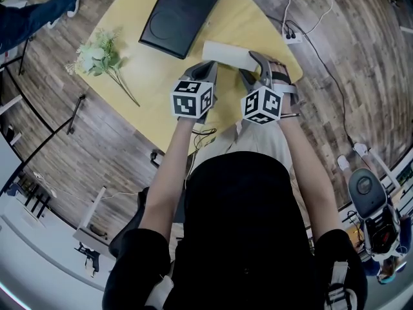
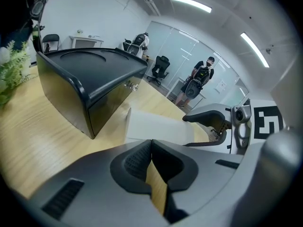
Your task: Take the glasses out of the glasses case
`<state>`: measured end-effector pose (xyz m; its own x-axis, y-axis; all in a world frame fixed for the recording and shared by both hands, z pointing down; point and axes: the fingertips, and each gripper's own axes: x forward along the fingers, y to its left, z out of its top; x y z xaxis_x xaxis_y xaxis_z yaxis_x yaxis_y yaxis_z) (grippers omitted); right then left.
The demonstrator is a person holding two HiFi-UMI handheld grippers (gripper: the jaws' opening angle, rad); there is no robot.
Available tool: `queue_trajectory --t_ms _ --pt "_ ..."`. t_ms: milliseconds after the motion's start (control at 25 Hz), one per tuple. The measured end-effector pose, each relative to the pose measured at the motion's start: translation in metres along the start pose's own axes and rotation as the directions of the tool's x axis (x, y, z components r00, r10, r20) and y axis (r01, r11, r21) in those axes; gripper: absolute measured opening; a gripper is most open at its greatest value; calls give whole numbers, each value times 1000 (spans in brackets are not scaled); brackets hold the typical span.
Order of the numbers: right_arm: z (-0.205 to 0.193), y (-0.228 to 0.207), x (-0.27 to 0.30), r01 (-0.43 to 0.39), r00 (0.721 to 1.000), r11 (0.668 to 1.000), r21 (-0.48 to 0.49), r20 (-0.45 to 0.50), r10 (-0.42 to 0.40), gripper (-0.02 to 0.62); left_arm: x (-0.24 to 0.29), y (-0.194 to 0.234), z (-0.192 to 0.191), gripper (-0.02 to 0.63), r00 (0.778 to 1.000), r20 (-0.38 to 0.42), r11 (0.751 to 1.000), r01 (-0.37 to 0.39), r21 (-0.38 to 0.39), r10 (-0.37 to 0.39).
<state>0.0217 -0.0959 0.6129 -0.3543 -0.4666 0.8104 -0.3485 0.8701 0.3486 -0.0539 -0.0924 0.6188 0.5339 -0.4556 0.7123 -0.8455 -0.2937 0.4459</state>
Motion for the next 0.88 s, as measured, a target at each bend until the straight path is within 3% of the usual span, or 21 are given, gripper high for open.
queue_trajectory --t_ms 440,880 --pt "1 0 0 -49 999 999 6 6 49 278 0 1 0 23 1000 1 1000 -18 23 18" --pt "2 -4 -3 -84 996 994 74 27 82 281 1 1 0 23 1000 -1 999 -27 31 27"
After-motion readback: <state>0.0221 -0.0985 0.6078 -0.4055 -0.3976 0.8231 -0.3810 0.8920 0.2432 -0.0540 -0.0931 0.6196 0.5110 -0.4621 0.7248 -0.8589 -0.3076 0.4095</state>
